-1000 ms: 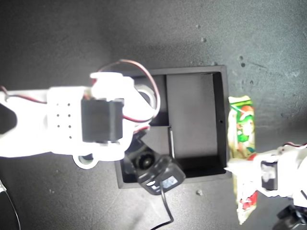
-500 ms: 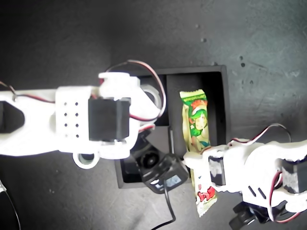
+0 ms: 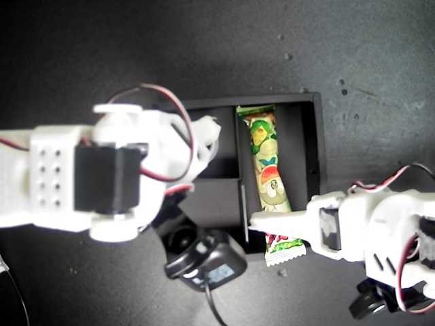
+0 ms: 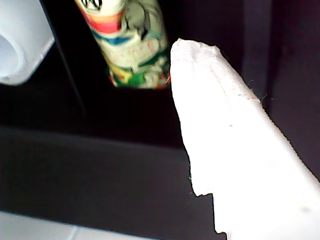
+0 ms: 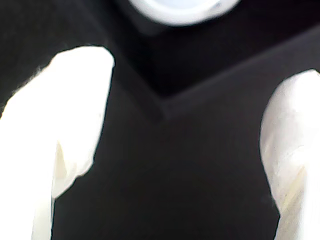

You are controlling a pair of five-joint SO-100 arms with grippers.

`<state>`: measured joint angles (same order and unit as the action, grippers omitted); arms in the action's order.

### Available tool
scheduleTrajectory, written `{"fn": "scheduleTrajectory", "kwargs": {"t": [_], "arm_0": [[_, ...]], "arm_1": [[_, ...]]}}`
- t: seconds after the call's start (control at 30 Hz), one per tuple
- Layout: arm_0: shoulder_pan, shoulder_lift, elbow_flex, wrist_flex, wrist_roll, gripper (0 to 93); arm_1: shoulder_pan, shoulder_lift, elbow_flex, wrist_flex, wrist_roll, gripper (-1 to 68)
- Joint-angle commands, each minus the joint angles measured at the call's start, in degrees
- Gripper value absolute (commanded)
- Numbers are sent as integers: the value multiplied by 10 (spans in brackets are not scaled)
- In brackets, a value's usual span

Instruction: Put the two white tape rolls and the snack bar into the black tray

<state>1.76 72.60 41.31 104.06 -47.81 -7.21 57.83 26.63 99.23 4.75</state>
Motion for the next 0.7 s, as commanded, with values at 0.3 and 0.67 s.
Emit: {"fn": "scheduleTrajectory", "kwargs": {"t": [0.3, 0.67], "arm_0": [[244, 482, 658, -322, -246, 159], [264, 425, 775, -477, -262, 160]], "arm_1": [[103, 428, 338, -18, 386, -4], [167, 893, 908, -215, 510, -6]]}}
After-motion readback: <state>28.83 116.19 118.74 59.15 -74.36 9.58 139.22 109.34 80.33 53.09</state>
